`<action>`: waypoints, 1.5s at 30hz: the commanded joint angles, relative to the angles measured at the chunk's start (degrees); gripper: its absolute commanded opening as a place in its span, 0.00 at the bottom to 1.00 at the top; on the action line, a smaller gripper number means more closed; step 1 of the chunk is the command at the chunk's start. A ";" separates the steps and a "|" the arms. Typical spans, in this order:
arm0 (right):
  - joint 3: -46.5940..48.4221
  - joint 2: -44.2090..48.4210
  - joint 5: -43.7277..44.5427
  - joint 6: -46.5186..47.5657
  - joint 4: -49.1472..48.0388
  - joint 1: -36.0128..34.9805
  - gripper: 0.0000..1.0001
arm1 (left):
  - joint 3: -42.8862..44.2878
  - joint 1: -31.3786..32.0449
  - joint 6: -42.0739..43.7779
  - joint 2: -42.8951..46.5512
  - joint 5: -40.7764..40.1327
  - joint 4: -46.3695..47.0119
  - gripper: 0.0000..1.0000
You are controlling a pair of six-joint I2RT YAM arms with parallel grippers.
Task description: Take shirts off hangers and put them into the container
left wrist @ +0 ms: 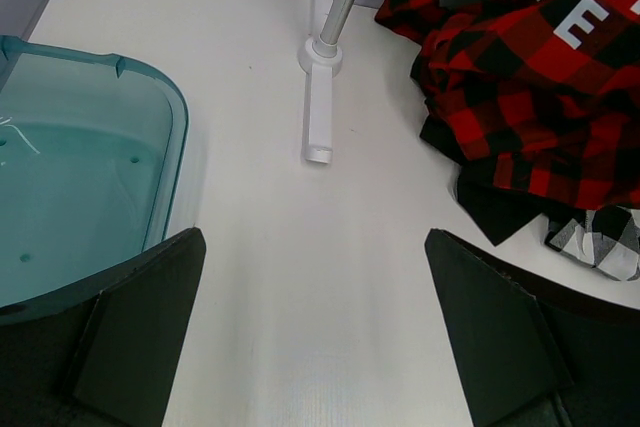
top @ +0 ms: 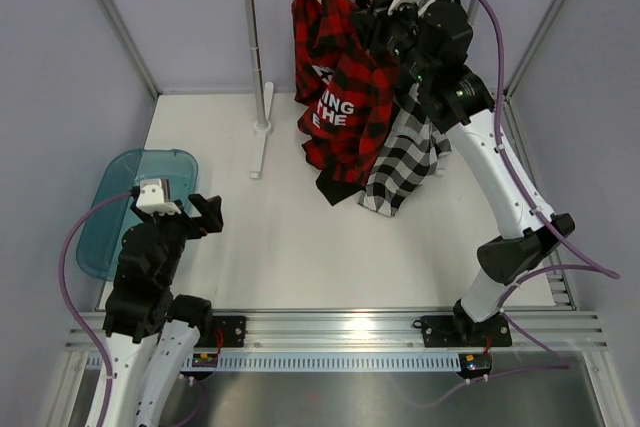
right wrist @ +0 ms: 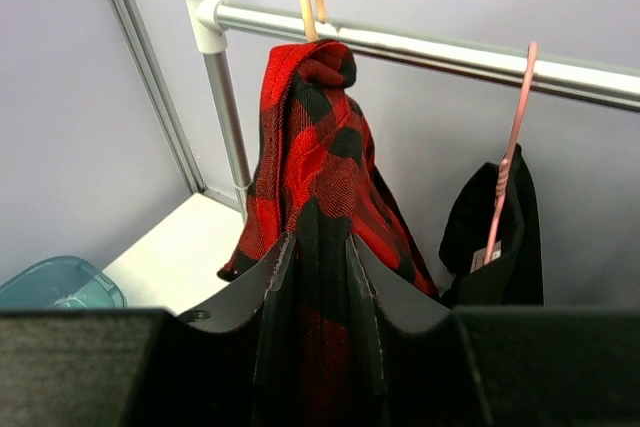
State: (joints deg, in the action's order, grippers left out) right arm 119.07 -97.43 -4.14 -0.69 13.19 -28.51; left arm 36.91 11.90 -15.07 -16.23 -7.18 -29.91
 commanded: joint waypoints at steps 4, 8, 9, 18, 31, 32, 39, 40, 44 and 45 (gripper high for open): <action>8.02 -0.48 -1.66 0.25 -6.42 -0.75 0.00 | -0.43 0.23 -0.57 0.06 0.85 2.75 0.99; 4.87 2.41 -4.02 -1.15 -7.12 -0.76 0.00 | -0.08 0.23 -0.49 0.41 1.47 3.63 0.99; 1.81 4.59 -4.38 -1.42 -7.65 -0.76 0.00 | 0.18 0.23 -0.66 0.32 2.25 3.89 0.99; -22.63 19.36 -11.50 -6.34 -10.81 -0.93 0.00 | 13.52 0.23 -5.75 -13.18 16.21 10.92 0.99; -52.52 32.38 -15.81 -14.86 -17.59 -5.06 0.00 | 34.72 20.26 -11.73 -46.23 10.36 28.86 0.95; -54.01 32.48 -15.72 -15.04 -17.32 -5.24 0.00 | 35.86 20.53 -12.26 -47.31 9.47 27.99 0.95; -61.67 28.54 -11.33 -11.28 -8.20 -11.28 0.28 | 25.52 20.62 -12.18 -42.85 1.75 24.22 0.97; -62.20 27.22 -10.37 -11.00 -7.22 -12.69 0.35 | 24.37 20.62 -11.83 -41.62 0.51 23.15 0.98; -65.70 21.32 -3.62 -9.51 -4.93 -19.55 0.59 | 19.18 20.62 -9.99 -34.85 -7.39 16.57 0.99; -66.15 19.49 -3.16 -8.72 -4.75 -20.69 0.68 | 17.69 20.53 -9.63 -32.23 -10.54 13.25 0.99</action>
State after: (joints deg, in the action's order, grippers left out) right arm 54.94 -74.96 -12.60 -12.03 5.17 -45.74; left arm 56.58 32.51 -26.55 -53.98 -7.68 -12.88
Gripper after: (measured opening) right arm 0.630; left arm 0.987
